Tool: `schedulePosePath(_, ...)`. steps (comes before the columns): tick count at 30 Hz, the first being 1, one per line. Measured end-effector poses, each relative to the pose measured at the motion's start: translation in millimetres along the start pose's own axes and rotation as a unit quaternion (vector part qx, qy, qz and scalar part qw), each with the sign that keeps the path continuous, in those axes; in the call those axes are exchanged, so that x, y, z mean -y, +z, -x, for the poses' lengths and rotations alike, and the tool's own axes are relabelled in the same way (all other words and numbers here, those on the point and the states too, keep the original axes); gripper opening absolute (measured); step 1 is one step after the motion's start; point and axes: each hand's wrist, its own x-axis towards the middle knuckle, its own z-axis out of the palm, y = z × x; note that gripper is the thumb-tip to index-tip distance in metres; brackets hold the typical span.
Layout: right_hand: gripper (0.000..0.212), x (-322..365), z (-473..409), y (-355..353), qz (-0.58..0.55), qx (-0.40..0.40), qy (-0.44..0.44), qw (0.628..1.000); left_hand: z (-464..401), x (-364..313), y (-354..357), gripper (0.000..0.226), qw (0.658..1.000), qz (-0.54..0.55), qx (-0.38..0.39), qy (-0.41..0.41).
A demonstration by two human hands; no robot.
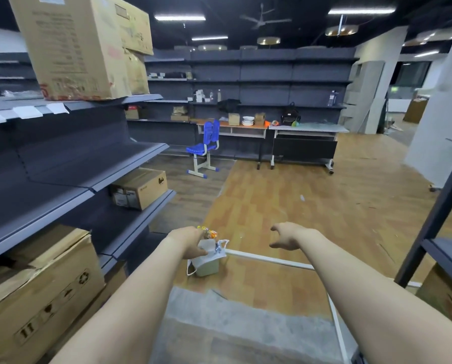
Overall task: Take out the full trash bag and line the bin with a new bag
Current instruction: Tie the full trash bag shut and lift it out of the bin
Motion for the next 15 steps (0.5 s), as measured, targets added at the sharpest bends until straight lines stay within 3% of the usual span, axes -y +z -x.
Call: schedulePosePath(15,0.064,-6.8,-261.8,-98.1,0.017,-0.005,-0.017,1.0,-265.9,52.7,-61.8,0.061,0.998,0.049,-0.014,-0.022)
